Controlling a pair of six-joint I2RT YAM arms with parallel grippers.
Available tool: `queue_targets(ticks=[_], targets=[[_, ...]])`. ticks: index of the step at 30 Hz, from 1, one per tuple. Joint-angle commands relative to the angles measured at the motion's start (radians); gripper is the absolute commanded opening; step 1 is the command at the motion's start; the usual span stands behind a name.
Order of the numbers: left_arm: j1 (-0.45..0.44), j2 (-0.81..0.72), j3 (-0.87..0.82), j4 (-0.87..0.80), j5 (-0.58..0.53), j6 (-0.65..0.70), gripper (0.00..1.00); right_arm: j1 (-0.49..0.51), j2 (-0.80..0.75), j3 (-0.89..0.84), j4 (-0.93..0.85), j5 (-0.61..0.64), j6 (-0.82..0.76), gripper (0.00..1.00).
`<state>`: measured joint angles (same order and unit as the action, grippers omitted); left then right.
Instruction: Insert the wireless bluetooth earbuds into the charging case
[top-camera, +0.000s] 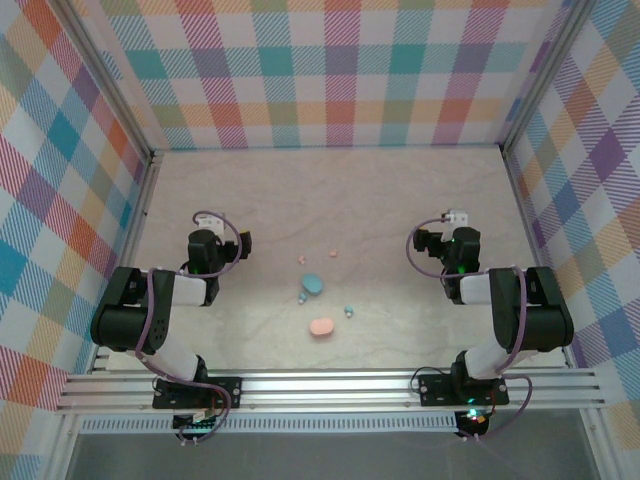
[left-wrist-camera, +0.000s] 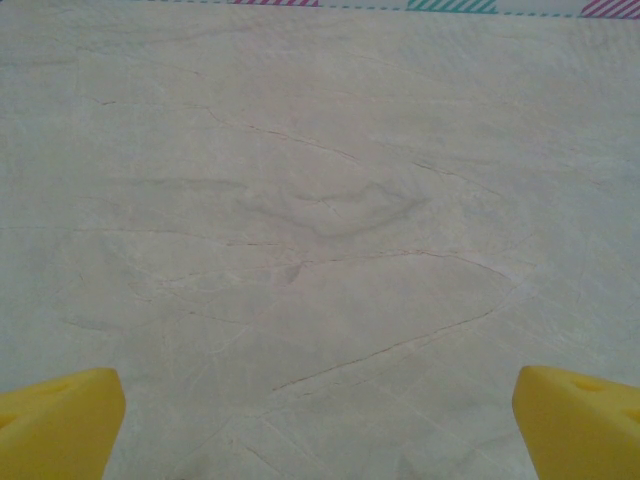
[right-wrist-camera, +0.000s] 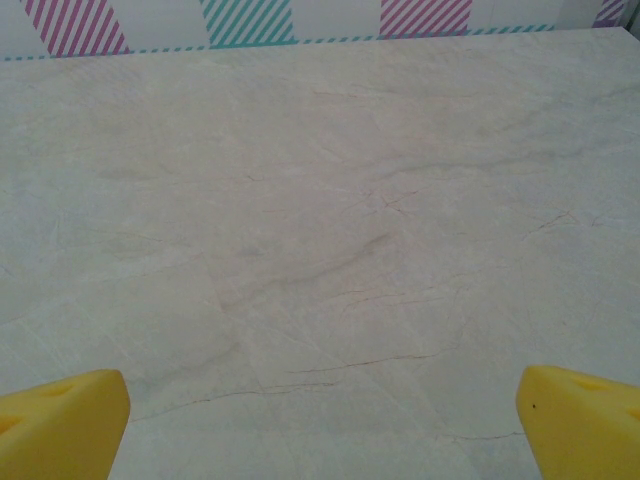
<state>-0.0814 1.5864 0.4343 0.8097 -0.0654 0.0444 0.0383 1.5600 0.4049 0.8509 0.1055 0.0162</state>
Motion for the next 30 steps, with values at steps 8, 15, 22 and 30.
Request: queue_targets(ticks=[8, 15, 22, 30], targets=[[0.016, -0.061, 0.016, -0.078, 0.050, 0.015, 1.00, -0.007, -0.028, -0.011, 0.010, 0.008, 0.014, 1.00], [0.016, -0.221, 0.144, -0.485, 0.047, -0.080, 1.00, -0.007, -0.120, 0.086, -0.247, -0.016, 0.006, 1.00], [-0.032, -0.298, 0.294, -0.941, 0.160, -0.171, 0.82, 0.003, -0.164, 0.350, -0.766, -0.162, 0.186, 1.00], [-0.299, -0.348, 0.349, -1.218, 0.064, -0.323, 0.78, 0.263, -0.113, 0.475, -0.999, -0.168, 0.201, 0.84]])
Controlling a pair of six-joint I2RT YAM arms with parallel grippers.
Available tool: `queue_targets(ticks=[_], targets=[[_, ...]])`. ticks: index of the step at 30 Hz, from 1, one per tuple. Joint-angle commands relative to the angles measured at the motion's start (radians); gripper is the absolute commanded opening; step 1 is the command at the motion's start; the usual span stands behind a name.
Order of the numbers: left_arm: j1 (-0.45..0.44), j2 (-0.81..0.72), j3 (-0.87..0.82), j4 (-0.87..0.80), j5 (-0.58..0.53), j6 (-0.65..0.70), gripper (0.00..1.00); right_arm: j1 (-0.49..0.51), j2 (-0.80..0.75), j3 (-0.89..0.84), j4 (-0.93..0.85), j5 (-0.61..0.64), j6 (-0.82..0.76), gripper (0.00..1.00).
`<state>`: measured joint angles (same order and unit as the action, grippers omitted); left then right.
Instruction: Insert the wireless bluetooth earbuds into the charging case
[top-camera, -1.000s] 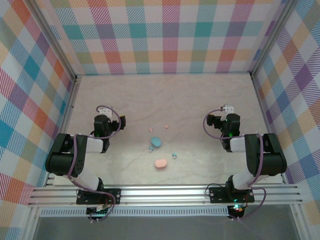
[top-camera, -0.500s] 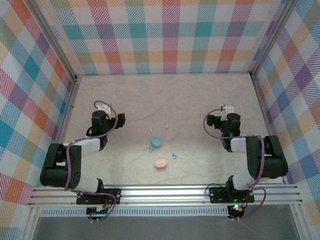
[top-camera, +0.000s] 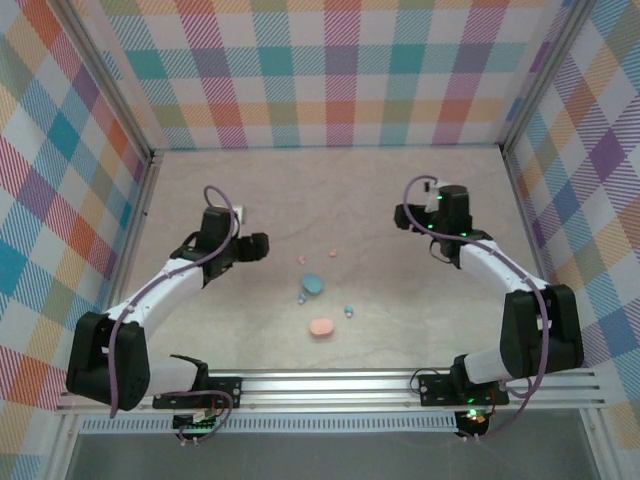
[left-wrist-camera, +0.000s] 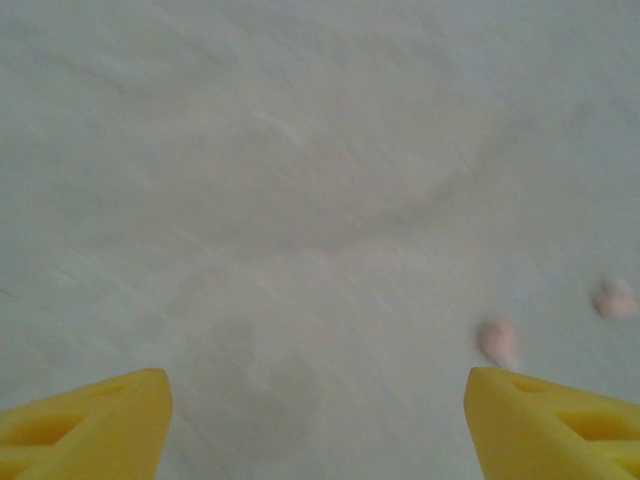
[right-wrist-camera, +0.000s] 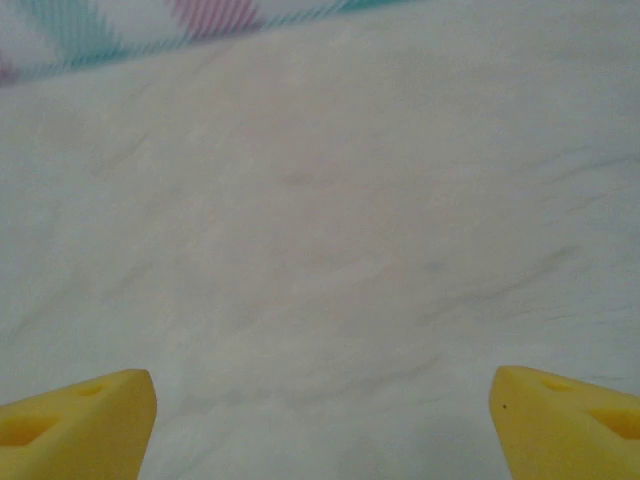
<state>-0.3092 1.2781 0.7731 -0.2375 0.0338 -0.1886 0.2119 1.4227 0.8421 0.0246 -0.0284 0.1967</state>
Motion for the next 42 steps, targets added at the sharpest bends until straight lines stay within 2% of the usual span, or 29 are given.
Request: queue_targets(ticks=[1, 3, 5, 8, 10, 12, 14, 18, 24, 27, 30, 42], targets=[[-0.113, -0.053, -0.002, -0.175, -0.065, -0.120, 0.78, 0.154, 0.040, 0.058, -0.206, -0.017, 0.011, 0.83], [-0.172, -0.074, -0.033, -0.166, -0.097, -0.178, 0.78, 0.263, 0.086, 0.103, -0.267, 0.006, -0.011, 0.82], [-0.220, -0.089, -0.064, -0.151, -0.124, -0.228, 0.78, 0.350, 0.124, 0.141, -0.308, -0.021, -0.023, 0.79], [-0.262, -0.097, -0.103, -0.136, -0.153, -0.279, 0.77, 0.431, 0.151, 0.158, -0.312, -0.109, -0.013, 0.65], [-0.265, -0.092, -0.121, -0.131, -0.147, -0.312, 0.75, 0.483, 0.172, 0.168, -0.319, -0.119, -0.021, 0.55], [-0.265, -0.077, -0.125, -0.127, -0.121, -0.327, 0.71, 0.535, 0.200, 0.186, -0.336, -0.106, -0.053, 0.50], [-0.265, -0.059, -0.122, -0.120, -0.094, -0.334, 0.68, 0.574, 0.235, 0.206, -0.356, -0.100, -0.089, 0.51], [-0.266, -0.039, -0.124, -0.093, -0.062, -0.344, 0.65, 0.601, 0.287, 0.246, -0.379, -0.102, -0.126, 0.60], [-0.266, -0.039, -0.132, -0.092, -0.071, -0.346, 0.65, 0.608, 0.394, 0.356, -0.458, -0.106, -0.185, 0.55], [-0.265, -0.046, -0.138, -0.100, -0.076, -0.347, 0.66, 0.623, 0.421, 0.381, -0.472, -0.110, -0.207, 0.65], [-0.266, -0.054, -0.148, -0.102, -0.077, -0.345, 0.67, 0.631, 0.439, 0.393, -0.474, -0.097, -0.215, 0.70], [-0.265, -0.054, -0.153, -0.112, -0.086, -0.327, 0.69, 0.662, 0.520, 0.430, -0.499, -0.060, -0.239, 0.73]])
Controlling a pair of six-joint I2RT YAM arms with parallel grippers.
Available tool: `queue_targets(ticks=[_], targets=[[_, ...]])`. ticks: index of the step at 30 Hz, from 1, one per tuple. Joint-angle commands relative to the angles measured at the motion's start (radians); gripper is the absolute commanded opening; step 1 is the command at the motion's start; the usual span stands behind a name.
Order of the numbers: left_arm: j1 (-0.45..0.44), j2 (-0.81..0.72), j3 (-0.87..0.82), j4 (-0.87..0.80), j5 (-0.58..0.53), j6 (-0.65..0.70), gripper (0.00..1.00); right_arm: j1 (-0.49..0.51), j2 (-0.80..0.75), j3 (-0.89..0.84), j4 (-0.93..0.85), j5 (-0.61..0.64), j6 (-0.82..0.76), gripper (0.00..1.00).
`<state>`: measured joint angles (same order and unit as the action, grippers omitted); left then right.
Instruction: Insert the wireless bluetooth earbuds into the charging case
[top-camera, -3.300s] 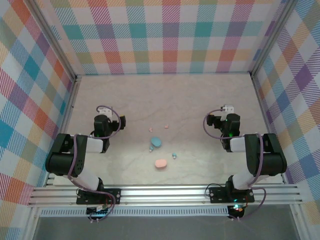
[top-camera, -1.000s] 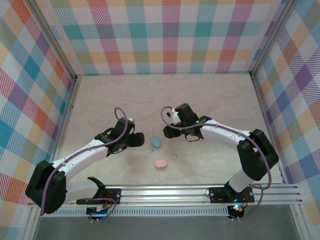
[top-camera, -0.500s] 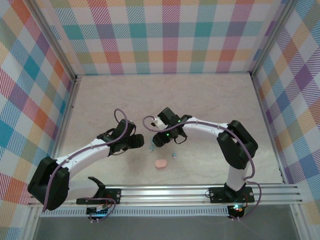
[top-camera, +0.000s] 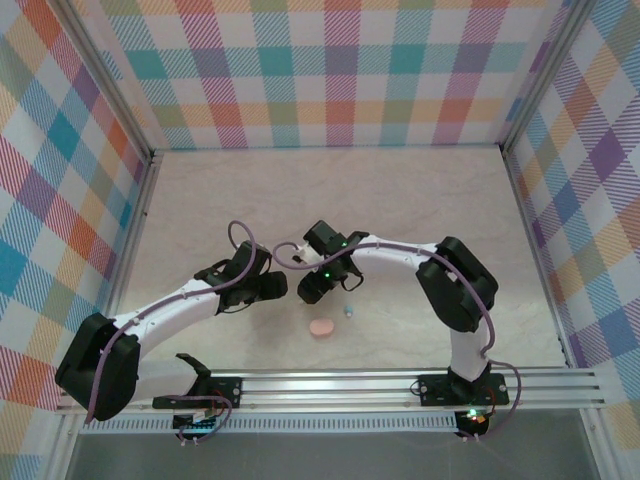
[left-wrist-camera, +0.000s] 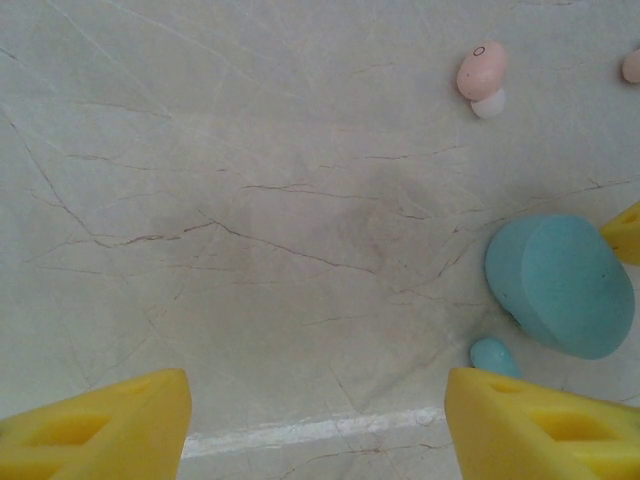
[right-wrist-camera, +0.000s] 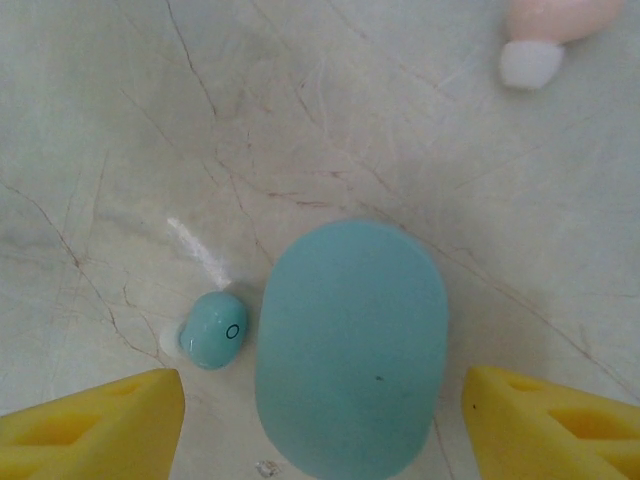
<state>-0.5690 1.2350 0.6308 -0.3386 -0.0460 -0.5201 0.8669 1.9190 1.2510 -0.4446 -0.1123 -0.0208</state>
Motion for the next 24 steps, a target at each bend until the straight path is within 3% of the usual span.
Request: queue_targets(ticks=[1, 6, 15, 19, 22, 24], targets=[[-0.005, -0.007, -0.010, -0.011, -0.005, 0.006, 0.69, 0.007, 0.026, 0.022, -0.030, 0.037, -0.023, 0.71], [-0.006, -0.003, -0.003, -0.020, -0.005, 0.018, 0.70, 0.007, 0.025, 0.032, -0.025, 0.064, -0.041, 0.57], [-0.006, -0.010, -0.016, -0.007, -0.023, 0.025, 0.71, 0.006, 0.037, 0.078, -0.066, 0.076, 0.019, 0.43], [-0.005, -0.006, -0.001, -0.037, -0.054, -0.027, 0.71, 0.004, 0.036, 0.094, -0.078, 0.045, 0.143, 0.68], [-0.006, -0.003, 0.046, -0.138, -0.140, -0.175, 0.68, -0.002, 0.007, 0.082, -0.061, -0.011, 0.212, 0.75], [-0.010, 0.003, 0.086, -0.217, -0.160, -0.291, 0.65, -0.018, -0.019, 0.071, -0.053, -0.035, 0.251, 0.75]])
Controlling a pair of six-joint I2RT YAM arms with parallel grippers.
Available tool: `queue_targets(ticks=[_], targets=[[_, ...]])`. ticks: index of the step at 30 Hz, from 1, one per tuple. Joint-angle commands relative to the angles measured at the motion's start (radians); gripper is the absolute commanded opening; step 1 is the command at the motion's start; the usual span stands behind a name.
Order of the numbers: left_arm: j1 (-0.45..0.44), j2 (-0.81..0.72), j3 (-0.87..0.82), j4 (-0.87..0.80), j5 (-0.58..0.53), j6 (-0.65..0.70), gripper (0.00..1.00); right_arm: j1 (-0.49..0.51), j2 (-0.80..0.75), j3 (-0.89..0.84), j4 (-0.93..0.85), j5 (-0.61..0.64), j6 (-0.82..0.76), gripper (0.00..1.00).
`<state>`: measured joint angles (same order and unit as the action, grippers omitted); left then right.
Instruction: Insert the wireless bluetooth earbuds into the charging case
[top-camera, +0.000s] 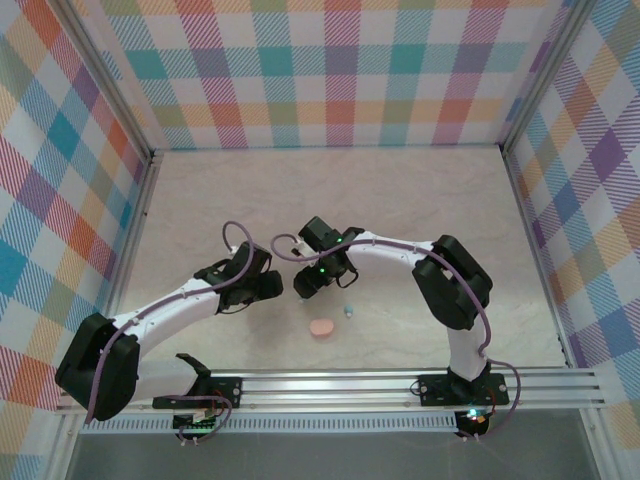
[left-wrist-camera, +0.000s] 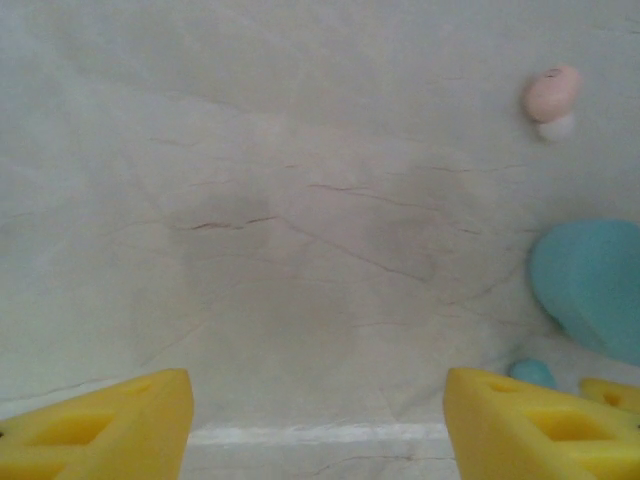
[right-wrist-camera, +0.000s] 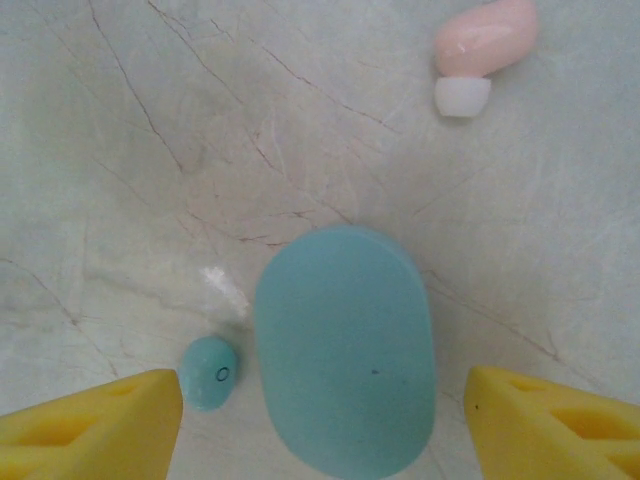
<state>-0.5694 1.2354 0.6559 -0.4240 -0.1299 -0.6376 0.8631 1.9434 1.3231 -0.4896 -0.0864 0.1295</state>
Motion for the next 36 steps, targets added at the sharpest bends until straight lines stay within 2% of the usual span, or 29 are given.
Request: queue_targets(ticks=[1, 4, 6, 10, 14, 19, 27, 29, 32, 36], targets=[[-0.019, 0.008, 0.084, -0.178, -0.089, -0.256, 0.62, -0.029, -0.065, -0.009, -0.008, -0.068, 0.122, 0.76], [-0.086, 0.050, 0.158, -0.257, -0.086, -0.460, 0.56, -0.097, -0.136, -0.064, 0.002, -0.078, 0.188, 0.74], [-0.144, 0.101, 0.210, -0.261, -0.069, -0.567, 0.56, -0.148, -0.193, -0.119, 0.019, -0.075, 0.220, 0.73], [-0.227, 0.271, 0.342, -0.229, 0.014, -0.667, 0.56, -0.233, -0.310, -0.237, 0.054, -0.035, 0.227, 0.73], [-0.292, 0.446, 0.516, -0.295, -0.010, -0.677, 0.56, -0.280, -0.410, -0.334, 0.075, -0.016, 0.207, 0.73], [-0.292, 0.580, 0.625, -0.331, -0.007, -0.682, 0.56, -0.307, -0.487, -0.409, 0.077, -0.023, 0.167, 0.73], [-0.281, 0.660, 0.655, -0.348, -0.046, -0.672, 0.52, -0.325, -0.546, -0.471, 0.100, -0.049, 0.158, 0.74], [-0.277, 0.688, 0.671, -0.365, -0.049, -0.661, 0.57, -0.325, -0.540, -0.473, 0.108, -0.061, 0.163, 0.74], [-0.273, 0.716, 0.682, -0.358, -0.047, -0.628, 0.58, -0.325, -0.532, -0.469, 0.105, -0.067, 0.163, 0.74], [-0.267, 0.740, 0.699, -0.339, -0.052, -0.532, 0.49, -0.339, -0.536, -0.467, 0.107, -0.091, 0.180, 0.74]])
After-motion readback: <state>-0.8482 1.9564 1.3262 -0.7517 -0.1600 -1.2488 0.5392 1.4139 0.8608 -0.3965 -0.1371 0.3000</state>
